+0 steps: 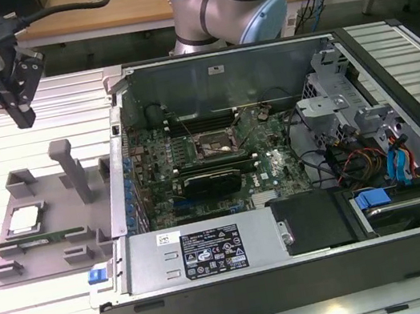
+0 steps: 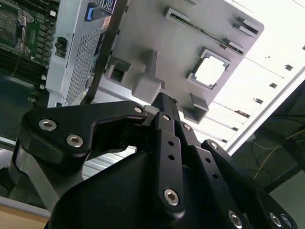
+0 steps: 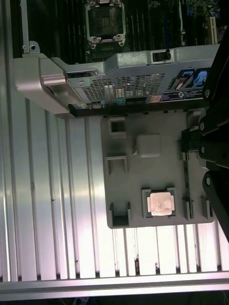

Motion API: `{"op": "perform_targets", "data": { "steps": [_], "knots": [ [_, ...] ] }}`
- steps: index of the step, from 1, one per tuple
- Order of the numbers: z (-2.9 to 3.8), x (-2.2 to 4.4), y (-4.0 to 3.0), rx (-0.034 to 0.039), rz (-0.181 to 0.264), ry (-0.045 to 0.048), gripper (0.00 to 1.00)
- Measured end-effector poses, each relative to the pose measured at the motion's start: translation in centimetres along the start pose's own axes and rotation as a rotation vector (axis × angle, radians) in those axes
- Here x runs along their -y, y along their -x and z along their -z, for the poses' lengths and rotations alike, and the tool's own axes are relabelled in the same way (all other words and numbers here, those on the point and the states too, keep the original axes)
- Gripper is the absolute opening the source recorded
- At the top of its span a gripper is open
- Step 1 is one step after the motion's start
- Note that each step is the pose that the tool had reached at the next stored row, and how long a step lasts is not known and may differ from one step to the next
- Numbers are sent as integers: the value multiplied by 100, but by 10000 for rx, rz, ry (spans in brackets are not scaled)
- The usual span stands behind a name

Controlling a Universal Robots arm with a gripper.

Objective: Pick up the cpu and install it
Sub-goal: 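Reach for the cpu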

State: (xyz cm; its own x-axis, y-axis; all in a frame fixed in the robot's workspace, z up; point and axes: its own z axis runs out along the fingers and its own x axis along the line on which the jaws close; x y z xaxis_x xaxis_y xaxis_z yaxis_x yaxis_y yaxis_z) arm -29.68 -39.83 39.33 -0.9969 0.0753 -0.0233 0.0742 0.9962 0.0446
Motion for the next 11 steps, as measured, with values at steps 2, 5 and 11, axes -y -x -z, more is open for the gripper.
{"op": "perform_targets", "data": {
  "steps": [2,5,11],
  "knots": [
    [1,2,-38,1,0,0,11],
    [2,6,-87,0,0,1,11],
    [4,11,-165,0,0,0,11]
  ]
}}
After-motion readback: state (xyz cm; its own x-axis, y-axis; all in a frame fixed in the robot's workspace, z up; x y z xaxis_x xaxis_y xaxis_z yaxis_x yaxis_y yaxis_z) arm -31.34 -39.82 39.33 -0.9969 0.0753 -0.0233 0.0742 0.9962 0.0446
